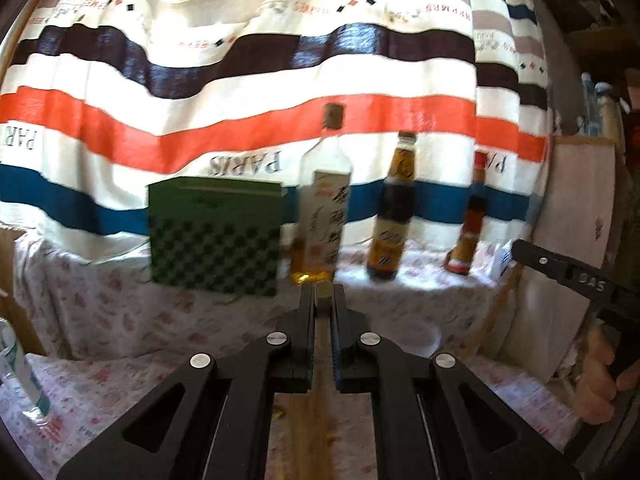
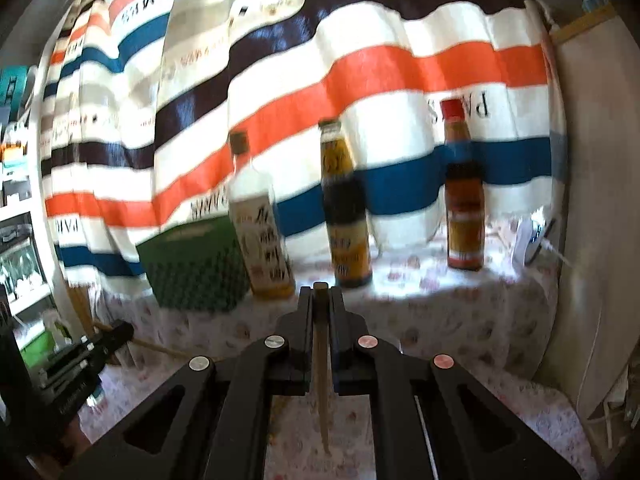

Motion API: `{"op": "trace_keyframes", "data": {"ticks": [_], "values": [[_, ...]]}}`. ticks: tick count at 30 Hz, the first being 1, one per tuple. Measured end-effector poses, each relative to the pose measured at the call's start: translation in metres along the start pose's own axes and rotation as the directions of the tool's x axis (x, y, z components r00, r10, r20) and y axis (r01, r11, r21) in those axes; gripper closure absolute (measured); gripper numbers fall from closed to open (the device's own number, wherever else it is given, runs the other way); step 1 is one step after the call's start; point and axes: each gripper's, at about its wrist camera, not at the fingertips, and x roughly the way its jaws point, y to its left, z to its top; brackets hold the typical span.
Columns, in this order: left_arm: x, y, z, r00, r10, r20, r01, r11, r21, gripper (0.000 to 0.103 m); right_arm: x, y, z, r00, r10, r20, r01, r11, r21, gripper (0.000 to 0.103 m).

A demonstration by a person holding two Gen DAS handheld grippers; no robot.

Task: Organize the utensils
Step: 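Carry both held chopsticks with left and right tools over the white cup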

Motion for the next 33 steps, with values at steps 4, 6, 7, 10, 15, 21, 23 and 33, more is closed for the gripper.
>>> {"op": "trace_keyframes", "data": {"ticks": [4, 6, 7, 10, 15, 21, 23, 33], "values": [[0.003, -0.013, 0.018, 0.998, -0.064, 0.017, 0.065, 0.997, -0.029, 0.097, -0.005, -0.011, 0.022, 0.996, -0.012, 0.088, 0.009, 0.999, 0.033, 0.095], [0.005, -0.019, 0.025, 0.996, -0.081, 0.039, 0.082, 0.996, -0.042, 0.097, -0.008, -0.018, 0.029, 0.988, -0.026, 0.155, 0.018, 0.998, 0.058, 0.095], [0.006, -0.020, 0.027, 0.995, -0.090, 0.047, 0.092, 0.995, -0.047, 0.097, -0.010, -0.023, 0.031, 0.979, -0.062, 0.194, 0.047, 0.995, 0.084, 0.095], [0.013, -0.025, 0.033, 0.992, -0.116, 0.056, 0.120, 0.990, -0.073, 0.097, -0.009, -0.037, 0.033, 0.961, -0.106, 0.254, 0.074, 0.988, 0.135, 0.095], [0.034, -0.034, 0.031, 0.989, -0.144, 0.022, 0.146, 0.986, -0.084, 0.097, 0.011, -0.059, 0.032, 0.972, -0.088, 0.219, 0.047, 0.981, 0.186, 0.095], [0.066, -0.052, 0.012, 0.982, -0.175, -0.077, 0.172, 0.984, -0.048, 0.097, 0.047, -0.066, 0.022, 0.992, -0.093, 0.088, 0.077, 0.983, 0.168, 0.095], [0.075, -0.062, 0.004, 0.985, -0.141, -0.101, 0.142, 0.990, -0.002, 0.097, 0.063, -0.068, 0.017, 0.997, -0.081, 0.017, 0.077, 0.983, 0.166, 0.095], [0.124, -0.070, -0.015, 0.961, -0.161, -0.224, 0.164, 0.986, -0.009, 0.097, 0.107, -0.085, -0.004, 0.986, -0.016, -0.163, 0.050, 0.977, 0.207, 0.095]]}}
